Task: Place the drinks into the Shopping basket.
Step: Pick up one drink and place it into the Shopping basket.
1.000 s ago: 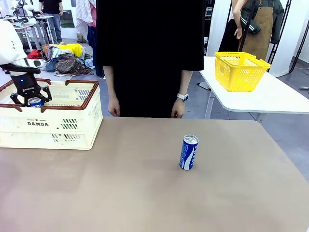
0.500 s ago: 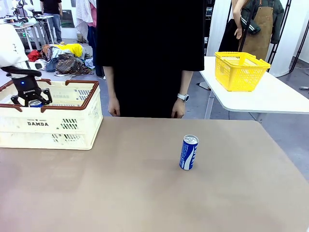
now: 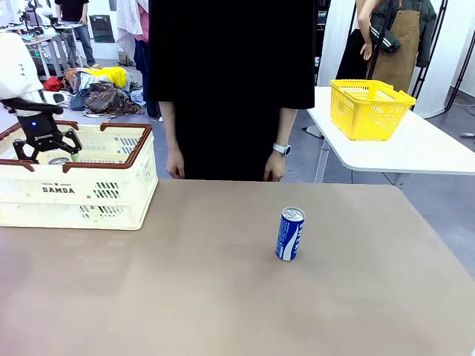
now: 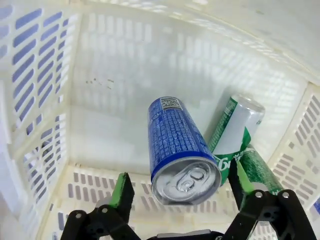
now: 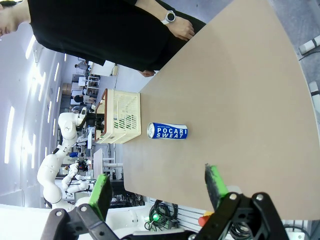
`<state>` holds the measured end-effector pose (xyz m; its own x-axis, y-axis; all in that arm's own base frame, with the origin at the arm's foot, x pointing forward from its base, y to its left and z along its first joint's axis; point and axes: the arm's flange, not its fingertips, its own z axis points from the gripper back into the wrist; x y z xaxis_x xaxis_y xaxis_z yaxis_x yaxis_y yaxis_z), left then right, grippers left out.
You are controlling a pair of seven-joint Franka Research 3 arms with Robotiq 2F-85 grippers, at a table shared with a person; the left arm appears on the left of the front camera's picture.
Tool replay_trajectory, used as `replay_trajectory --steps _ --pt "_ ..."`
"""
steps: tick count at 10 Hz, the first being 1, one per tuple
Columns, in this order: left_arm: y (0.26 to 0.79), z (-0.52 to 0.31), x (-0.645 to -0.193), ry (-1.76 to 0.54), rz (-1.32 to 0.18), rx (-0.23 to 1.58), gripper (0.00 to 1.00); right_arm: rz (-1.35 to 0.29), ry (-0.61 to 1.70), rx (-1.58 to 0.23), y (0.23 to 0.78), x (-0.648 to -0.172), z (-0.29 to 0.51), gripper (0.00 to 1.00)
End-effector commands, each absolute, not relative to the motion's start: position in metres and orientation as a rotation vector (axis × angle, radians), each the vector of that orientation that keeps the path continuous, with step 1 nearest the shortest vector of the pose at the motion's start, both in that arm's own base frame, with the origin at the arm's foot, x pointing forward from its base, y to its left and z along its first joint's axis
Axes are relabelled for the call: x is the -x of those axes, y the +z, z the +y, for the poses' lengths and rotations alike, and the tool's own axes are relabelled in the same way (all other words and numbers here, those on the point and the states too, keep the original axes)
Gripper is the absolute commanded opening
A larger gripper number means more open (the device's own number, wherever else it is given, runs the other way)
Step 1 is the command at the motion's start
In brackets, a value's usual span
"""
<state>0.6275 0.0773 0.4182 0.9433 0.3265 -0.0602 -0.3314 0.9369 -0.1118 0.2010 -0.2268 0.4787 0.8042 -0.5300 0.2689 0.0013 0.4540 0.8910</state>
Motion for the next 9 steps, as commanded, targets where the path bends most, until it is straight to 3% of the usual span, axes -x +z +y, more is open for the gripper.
replay_trajectory --steps 1,5,9 --pt "0.448 0.079 -0.615 0.298 -0.021 0.117 1.0 -0.595 -0.333 -1.071 0.478 -0.202 -0.227 1.0" --pt "0.576 0.07 -0.575 0.199 -0.17 0.271 1.0 -0.595 -0.333 -1.071 0.478 -0.202 -0.227 1.0" --pt "0.644 0.102 -0.465 -0.097 -0.082 0.597 1.0 -0.595 -0.333 -1.071 0.478 -0.202 -0.227 1.0"
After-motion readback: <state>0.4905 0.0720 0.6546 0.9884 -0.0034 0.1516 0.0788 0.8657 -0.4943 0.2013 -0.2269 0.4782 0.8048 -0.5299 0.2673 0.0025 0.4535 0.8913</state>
